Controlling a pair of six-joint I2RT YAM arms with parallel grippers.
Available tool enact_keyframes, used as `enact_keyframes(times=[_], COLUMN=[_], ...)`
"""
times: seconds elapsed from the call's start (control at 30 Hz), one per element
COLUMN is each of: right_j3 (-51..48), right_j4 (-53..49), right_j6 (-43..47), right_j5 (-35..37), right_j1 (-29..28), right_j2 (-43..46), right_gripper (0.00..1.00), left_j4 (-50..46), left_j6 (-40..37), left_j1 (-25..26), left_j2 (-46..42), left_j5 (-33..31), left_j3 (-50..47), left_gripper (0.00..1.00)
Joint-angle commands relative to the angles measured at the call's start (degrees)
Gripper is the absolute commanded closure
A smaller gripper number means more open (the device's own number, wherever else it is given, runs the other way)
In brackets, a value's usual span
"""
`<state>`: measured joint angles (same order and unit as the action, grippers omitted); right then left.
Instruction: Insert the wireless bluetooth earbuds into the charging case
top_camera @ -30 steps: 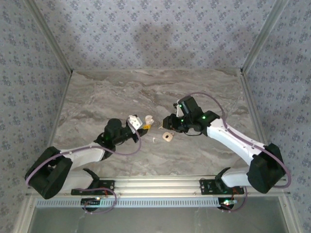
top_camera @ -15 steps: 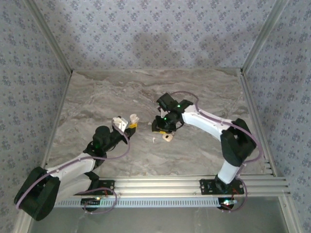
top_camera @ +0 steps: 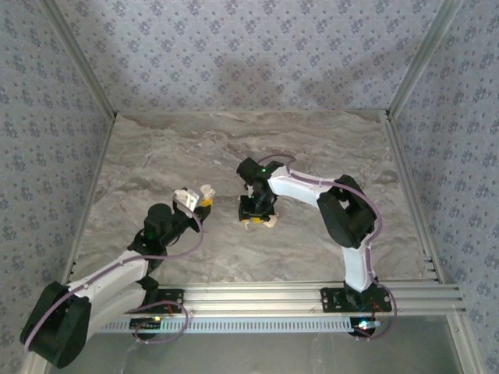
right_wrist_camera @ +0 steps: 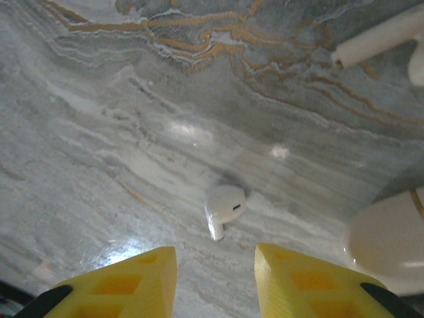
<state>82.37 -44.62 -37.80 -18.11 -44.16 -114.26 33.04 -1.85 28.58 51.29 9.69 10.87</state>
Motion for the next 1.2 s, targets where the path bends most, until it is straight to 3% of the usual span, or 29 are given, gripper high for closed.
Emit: enact_keyframes(times=[0.0, 0.8, 1.17], right_j3=[2.3, 3.0, -0.9], right_j4=[-2.7, 1.9, 6.1], right_j6=[1.3, 1.3, 0.0], right_j5=[2.5, 1.5, 2.0], right_j1=[-0.5, -0.4, 0.2], right_j2=[-2.4, -5.6, -1.1], right_gripper=[0.62, 0.71, 0.76], left_j4=[0.1, 0.5, -0.1], left_j6=[0.2, 0.1, -0.3], left_j1=[-0.7, -1.0, -0.9], left_j2=[-1.6, -2.8, -2.3], left_j5=[0.6, 1.2, 2.2], left_j3=[-0.3, -0.6, -0.3], left_gripper=[0.86, 0.86, 0.86])
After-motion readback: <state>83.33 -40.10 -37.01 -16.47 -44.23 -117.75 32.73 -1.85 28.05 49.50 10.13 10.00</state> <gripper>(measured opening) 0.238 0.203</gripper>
